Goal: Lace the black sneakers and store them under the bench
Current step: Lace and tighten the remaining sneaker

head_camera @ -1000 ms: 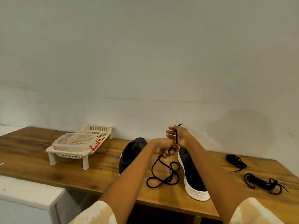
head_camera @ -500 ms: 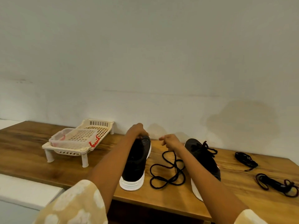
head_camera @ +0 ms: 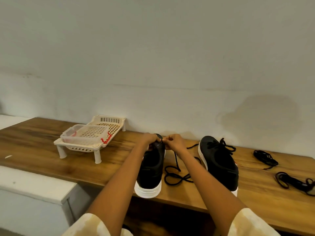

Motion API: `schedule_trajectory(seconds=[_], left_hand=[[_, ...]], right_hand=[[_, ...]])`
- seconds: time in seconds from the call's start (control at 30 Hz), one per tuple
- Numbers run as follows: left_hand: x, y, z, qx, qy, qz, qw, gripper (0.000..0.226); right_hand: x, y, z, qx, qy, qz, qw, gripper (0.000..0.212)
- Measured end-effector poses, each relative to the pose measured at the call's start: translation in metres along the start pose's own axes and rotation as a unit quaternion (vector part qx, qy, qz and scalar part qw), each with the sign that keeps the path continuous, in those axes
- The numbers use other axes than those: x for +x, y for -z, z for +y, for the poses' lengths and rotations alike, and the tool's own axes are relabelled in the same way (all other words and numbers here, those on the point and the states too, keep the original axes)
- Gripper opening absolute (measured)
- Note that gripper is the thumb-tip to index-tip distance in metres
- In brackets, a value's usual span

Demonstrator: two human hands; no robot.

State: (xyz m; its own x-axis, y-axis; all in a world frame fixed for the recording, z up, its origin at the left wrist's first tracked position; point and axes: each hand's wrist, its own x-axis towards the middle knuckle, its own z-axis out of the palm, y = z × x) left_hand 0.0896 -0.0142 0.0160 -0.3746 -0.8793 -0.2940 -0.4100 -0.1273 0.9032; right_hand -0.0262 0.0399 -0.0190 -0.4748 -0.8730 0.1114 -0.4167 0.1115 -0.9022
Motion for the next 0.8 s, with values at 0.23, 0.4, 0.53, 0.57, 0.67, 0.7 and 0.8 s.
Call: schedule_trajectory(seconds=[0.23, 0.4, 0.53, 0.57, 0.67, 0.7, 0.8], left_hand=[[-0.030, 0.000, -0.006, -0.086, 0.001, -0.027, 0.996, 0.023], [-0.027, 0.005, -0.010, -0.074, -0.011, -0.041, 0.996, 0.018], [-0.024, 0.009, -0.013, -0.071, -0.027, -0.040, 0.996, 0.016], [-0.022, 0.010, -0.015, -0.073, -0.030, -0.042, 0.996, 0.017], [-0.016, 0.011, -0.019, -0.077, -0.038, -0.056, 0.995, 0.016], [-0.015, 0.011, -0.020, -0.075, -0.043, -0.055, 0.995, 0.015], [-0.012, 0.007, -0.021, -0.062, -0.054, -0.041, 0.996, 0.019]], right_hand=[[-0.005, 0.006, -0.008, 0.006, -0.006, -0.018, 1.000, 0.012], [-0.005, 0.011, -0.013, -0.011, -0.010, -0.043, 0.999, 0.013], [-0.001, 0.018, -0.020, -0.050, 0.007, -0.082, 0.995, 0.022], [0.000, 0.020, -0.021, -0.059, 0.008, -0.087, 0.994, 0.023], [0.002, 0.021, -0.025, -0.100, 0.014, -0.093, 0.991, 0.024], [0.003, 0.020, -0.026, -0.111, 0.019, -0.094, 0.989, 0.025], [0.005, 0.021, -0.028, -0.139, 0.025, -0.103, 0.985, 0.025]])
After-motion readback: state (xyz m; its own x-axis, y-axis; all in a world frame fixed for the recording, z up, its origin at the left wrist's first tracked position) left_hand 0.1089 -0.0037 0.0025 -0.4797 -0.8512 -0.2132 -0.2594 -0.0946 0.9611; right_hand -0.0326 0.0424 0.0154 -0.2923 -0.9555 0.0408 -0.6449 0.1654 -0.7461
